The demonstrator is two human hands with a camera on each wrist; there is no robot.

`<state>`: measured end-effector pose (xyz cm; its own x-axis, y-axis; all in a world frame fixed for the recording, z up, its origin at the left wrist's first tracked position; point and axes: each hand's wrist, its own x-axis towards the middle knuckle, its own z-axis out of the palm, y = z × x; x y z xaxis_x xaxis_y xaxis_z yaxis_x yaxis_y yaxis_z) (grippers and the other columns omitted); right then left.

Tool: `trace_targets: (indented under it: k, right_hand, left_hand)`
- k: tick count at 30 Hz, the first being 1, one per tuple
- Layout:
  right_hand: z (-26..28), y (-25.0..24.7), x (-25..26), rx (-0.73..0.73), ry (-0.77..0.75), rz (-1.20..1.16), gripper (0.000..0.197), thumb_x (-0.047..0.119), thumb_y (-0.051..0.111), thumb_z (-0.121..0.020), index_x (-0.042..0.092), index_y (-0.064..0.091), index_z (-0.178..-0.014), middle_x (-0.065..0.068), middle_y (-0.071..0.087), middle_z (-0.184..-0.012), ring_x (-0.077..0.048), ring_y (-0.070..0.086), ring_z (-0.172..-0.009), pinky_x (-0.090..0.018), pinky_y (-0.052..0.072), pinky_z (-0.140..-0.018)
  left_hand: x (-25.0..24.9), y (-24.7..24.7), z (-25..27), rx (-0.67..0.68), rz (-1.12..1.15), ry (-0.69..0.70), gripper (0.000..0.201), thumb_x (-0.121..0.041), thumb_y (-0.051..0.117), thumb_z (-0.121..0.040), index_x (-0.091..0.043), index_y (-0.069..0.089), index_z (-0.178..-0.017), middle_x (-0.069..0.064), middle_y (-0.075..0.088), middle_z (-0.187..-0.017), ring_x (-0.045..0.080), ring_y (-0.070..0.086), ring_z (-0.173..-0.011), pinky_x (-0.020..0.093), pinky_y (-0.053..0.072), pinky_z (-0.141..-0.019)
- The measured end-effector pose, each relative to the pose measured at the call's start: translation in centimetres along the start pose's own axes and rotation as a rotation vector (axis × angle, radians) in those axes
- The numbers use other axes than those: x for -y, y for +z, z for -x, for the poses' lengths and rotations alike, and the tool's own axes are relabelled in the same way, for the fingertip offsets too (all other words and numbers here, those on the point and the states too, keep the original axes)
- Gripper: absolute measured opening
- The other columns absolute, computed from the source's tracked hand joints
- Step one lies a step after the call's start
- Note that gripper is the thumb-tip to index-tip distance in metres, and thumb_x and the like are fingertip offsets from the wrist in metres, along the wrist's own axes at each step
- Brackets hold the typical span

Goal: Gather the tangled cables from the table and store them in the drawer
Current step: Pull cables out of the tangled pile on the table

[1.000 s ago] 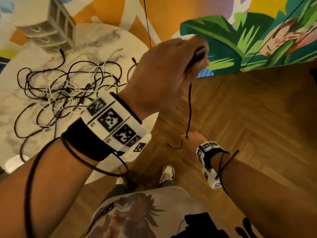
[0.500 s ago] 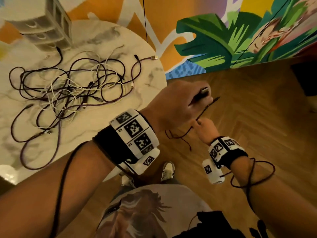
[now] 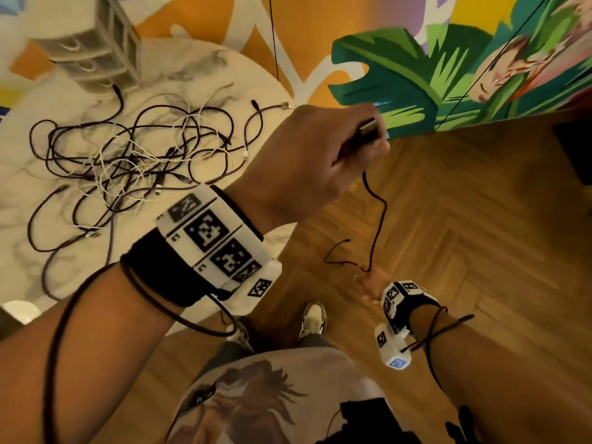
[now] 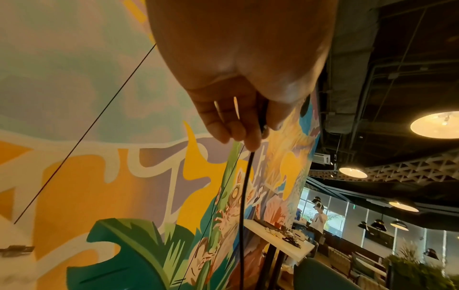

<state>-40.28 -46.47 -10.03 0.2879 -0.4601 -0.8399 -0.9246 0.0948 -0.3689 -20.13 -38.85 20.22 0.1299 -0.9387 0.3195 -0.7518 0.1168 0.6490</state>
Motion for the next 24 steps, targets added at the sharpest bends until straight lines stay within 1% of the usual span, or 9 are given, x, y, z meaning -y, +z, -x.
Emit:
trace_targets:
  k: [4, 6, 9, 12, 15, 18, 20, 22, 24]
  right_hand:
    - [-0.9, -1.4, -0.2, -0.074, -0.234, 0.234, 0.095, 0.077, 0.055, -0.067, 0.025, 0.03, -0.142, -0.009, 0.047, -0.138, -0.029, 0.054, -0.117, -0.033, 0.048, -0.087]
    - [-1.4, -3.1, 0.5, -0.189, -0.388, 0.151, 0.094, 0.071, 0.064, -0.062, 0.033, 0.031, -0.141, 0.002, 0.043, -0.142, -0.018, 0.047, -0.126, -0.038, 0.045, -0.099]
    - [3.2, -5.3, 6.5, -0.311, -0.656, 0.024, 0.068, 0.062, 0.068, -0.072, 0.034, 0.046, -0.129, 0.01, 0.055, -0.125, -0.004, 0.054, -0.113, -0.028, 0.05, -0.092]
    - [7.3, -5.6, 10.7, -0.266, -0.778, -0.007, 0.017, 0.012, 0.06, -0.09, 0.006, 0.062, -0.106, 0.017, 0.053, -0.084, 0.006, 0.054, -0.074, -0.001, 0.04, -0.067]
    - [9.2, -5.1, 11.8, -0.047, -0.746, -0.1, 0.035, -0.016, 0.052, -0.086, -0.017, 0.049, -0.121, 0.007, 0.054, -0.091, 0.015, 0.052, -0.062, 0.005, 0.036, -0.064]
    - [9.6, -4.2, 11.9, 0.049, -0.643, -0.183, 0.033, -0.009, 0.053, -0.089, 0.012, 0.057, -0.115, 0.018, 0.041, -0.081, 0.031, 0.046, -0.059, 0.001, 0.039, -0.065]
    - [9.6, -3.4, 12.3, 0.12, -0.629, -0.279, 0.032, 0.005, 0.053, -0.091, 0.033, 0.058, -0.077, 0.016, 0.048, -0.07, 0.013, 0.054, -0.051, -0.007, 0.043, -0.052]
    - [8.7, -2.7, 12.9, 0.105, -0.611, -0.434, 0.037, 0.015, 0.046, -0.092, 0.023, 0.062, -0.059, 0.007, 0.056, -0.056, -0.002, 0.05, -0.041, -0.016, 0.041, -0.045]
    - [7.5, -2.3, 13.7, 0.004, -0.54, -0.349, 0.043, 0.023, 0.039, -0.102, 0.015, 0.066, -0.07, 0.0, 0.062, -0.059, -0.005, 0.053, -0.045, -0.022, 0.046, -0.049]
  left_hand:
    - [0.2, 2.0, -0.1, 0.079, -0.054, -0.043, 0.02, -0.031, 0.051, -0.094, -0.015, 0.062, -0.09, -0.008, 0.059, -0.066, 0.009, 0.054, -0.058, 0.028, 0.041, -0.055]
    - [0.9, 3.8, 0.5, 0.163, -0.086, -0.076, 0.021, -0.033, 0.051, -0.093, -0.016, 0.061, -0.087, -0.009, 0.053, -0.062, 0.005, 0.049, -0.056, 0.024, 0.035, -0.053]
    - [2.3, 6.5, 1.5, 0.207, -0.138, -0.093, 0.019, -0.033, 0.052, -0.091, -0.018, 0.063, -0.086, -0.01, 0.05, -0.07, 0.005, 0.043, -0.066, 0.028, 0.039, -0.059]
    - [3.5, 8.9, 2.8, 0.233, -0.162, -0.118, 0.018, -0.032, 0.056, -0.09, -0.018, 0.067, -0.095, -0.009, 0.041, -0.082, 0.004, 0.037, -0.082, 0.025, 0.037, -0.065]
    - [4.2, 10.1, 3.8, 0.211, -0.132, -0.123, 0.018, -0.028, 0.058, -0.089, -0.015, 0.066, -0.098, -0.008, 0.041, -0.087, 0.004, 0.037, -0.085, 0.024, 0.039, -0.07]
    - [4.9, 9.8, 4.2, 0.173, -0.046, -0.142, 0.016, -0.024, 0.06, -0.088, -0.015, 0.064, -0.1, -0.005, 0.055, -0.09, 0.006, 0.047, -0.085, 0.025, 0.043, -0.073]
    - [5.5, 9.0, 4.7, 0.184, 0.032, -0.183, 0.02, -0.026, 0.061, -0.087, -0.018, 0.061, -0.105, -0.003, 0.062, -0.093, 0.01, 0.055, -0.086, 0.025, 0.045, -0.074]
    - [7.1, 8.0, 5.8, 0.194, 0.063, -0.283, 0.024, -0.028, 0.061, -0.087, -0.019, 0.059, -0.108, -0.006, 0.06, -0.085, 0.01, 0.055, -0.078, 0.023, 0.045, -0.069]
    - [10.3, 7.0, 7.7, 0.231, 0.012, -0.438, 0.023, -0.029, 0.06, -0.088, -0.018, 0.058, -0.108, -0.012, 0.053, -0.079, 0.007, 0.051, -0.072, 0.024, 0.043, -0.068]
